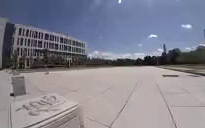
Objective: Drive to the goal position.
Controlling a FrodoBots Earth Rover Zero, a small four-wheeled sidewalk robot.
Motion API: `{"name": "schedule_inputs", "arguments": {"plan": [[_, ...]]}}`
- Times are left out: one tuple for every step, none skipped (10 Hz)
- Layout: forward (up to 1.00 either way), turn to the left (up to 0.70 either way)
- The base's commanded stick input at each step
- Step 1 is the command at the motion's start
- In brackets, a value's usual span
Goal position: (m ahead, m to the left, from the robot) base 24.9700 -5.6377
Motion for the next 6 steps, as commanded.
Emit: {"name": "schedule_inputs", "arguments": {"plan": [[0.06,0.0],[0.06,0.0],[0.06,0.0],[0.06,0.0],[0.06,0.0],[0.06,0.0]]}}
